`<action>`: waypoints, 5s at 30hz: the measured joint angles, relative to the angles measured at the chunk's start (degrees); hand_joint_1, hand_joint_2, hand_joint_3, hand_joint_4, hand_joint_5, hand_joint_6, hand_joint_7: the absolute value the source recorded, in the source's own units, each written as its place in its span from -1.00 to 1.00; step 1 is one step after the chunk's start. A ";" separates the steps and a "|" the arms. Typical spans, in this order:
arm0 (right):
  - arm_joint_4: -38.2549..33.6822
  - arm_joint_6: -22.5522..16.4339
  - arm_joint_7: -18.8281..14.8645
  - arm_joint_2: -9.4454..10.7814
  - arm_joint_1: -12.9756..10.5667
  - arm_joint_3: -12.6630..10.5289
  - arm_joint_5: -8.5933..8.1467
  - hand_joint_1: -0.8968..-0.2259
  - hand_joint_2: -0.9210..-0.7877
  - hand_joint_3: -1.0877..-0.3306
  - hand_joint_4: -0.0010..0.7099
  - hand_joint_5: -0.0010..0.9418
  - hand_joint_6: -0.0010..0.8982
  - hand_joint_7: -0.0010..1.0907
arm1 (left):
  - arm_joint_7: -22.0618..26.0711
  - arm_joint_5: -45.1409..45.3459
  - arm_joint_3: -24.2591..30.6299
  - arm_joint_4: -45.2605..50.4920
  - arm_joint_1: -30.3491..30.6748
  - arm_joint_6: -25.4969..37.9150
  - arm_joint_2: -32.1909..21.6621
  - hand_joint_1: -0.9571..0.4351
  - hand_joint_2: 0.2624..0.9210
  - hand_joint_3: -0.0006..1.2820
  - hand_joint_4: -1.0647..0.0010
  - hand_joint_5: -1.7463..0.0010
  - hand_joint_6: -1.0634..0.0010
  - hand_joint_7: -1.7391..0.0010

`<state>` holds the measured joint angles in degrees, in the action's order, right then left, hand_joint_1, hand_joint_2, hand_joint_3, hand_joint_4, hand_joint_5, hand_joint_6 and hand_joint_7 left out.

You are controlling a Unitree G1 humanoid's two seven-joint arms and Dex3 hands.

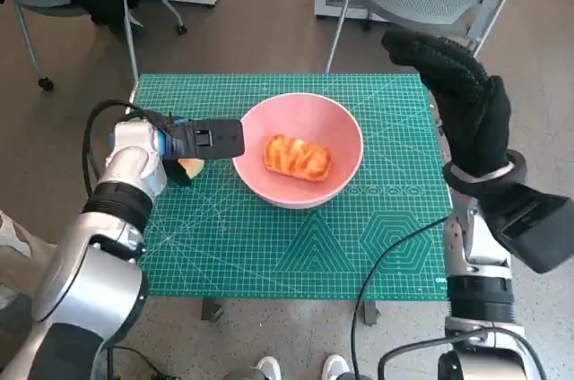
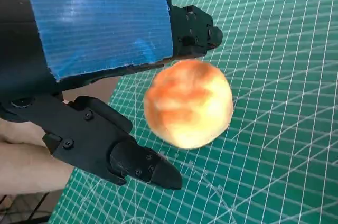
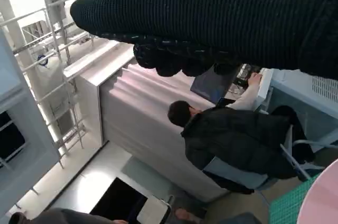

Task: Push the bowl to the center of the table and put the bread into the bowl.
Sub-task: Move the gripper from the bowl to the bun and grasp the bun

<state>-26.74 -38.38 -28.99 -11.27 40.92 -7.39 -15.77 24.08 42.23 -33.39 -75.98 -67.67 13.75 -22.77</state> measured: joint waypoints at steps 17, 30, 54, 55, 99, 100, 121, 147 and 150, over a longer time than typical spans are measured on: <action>0.73 0.93 0.01 -1.16 -0.37 -0.05 0.01 -0.41 -1.00 -0.29 -0.57 -1.00 -1.00 -0.06 | -15.73 -2.42 2.79 0.12 3.66 -1.21 0.20 0.38 0.97 -0.82 -0.33 -0.42 -0.05 -0.30; 0.76 1.11 0.01 -1.20 -0.37 0.02 0.15 -0.42 -1.00 -0.29 -0.58 -1.00 -1.00 -0.07 | -13.76 -2.95 3.54 0.14 3.56 -1.18 -0.23 0.38 0.96 -0.89 -0.42 -0.25 -0.16 -0.36; -0.55 1.11 -0.01 -1.01 -0.21 0.34 -0.07 -0.43 -1.00 -0.29 -0.60 -1.00 -1.00 -0.09 | -11.99 -4.38 4.72 0.47 3.55 -2.63 -1.81 0.38 0.96 -0.93 -0.47 -0.10 -0.22 -0.43; -0.60 1.11 -0.02 -0.96 -0.17 0.35 -0.09 -0.43 -1.00 -0.29 -0.60 -1.00 -1.00 -0.09 | -11.89 -4.39 4.75 0.55 3.54 -2.65 -1.87 0.38 0.96 -0.93 -0.47 -0.10 -0.21 -0.43; -3.64 -0.42 -0.22 1.29 1.83 0.64 -0.76 -0.43 -1.00 -0.30 -0.59 -0.99 -1.00 -0.09 | -4.04 -5.04 12.50 38.34 5.99 3.00 -12.83 0.38 0.95 -0.96 -0.47 -0.32 -0.34 -0.14; -3.83 -0.50 -0.22 1.30 1.92 0.64 -0.76 -0.43 -1.00 -0.30 -0.59 -0.99 -1.00 -0.09 | -3.80 -5.03 12.99 40.42 6.79 3.35 -13.08 0.38 0.94 -0.96 -0.47 -0.33 -0.36 -0.11; -4.83 -1.28 -0.22 1.43 2.87 0.63 -0.78 -0.40 -1.00 -0.30 -0.58 -0.99 -1.00 -0.09 | 0.10 -4.20 15.30 66.32 10.01 7.59 -9.77 0.38 0.93 -0.96 -0.49 -0.27 -0.35 -0.17; -4.77 -1.56 -0.54 1.19 2.79 -0.19 -1.24 -0.43 -1.00 -0.27 -0.58 -0.99 -1.00 -0.08 | 16.28 -4.91 15.40 70.16 9.03 13.21 -10.71 0.05 0.38 -0.96 0.88 0.90 0.62 0.94; -4.76 -1.56 -0.54 1.24 2.78 -0.20 -1.30 -0.43 -1.00 -0.27 -0.58 -0.99 -1.00 -0.08 | 19.77 -4.91 15.09 68.63 9.32 14.37 -12.13 -0.07 0.34 -0.98 0.96 0.97 0.66 0.98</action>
<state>-31.50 -39.94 -29.53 -10.03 43.70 -7.59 -17.07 43.84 37.31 -18.30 -7.35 -58.35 28.12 -34.90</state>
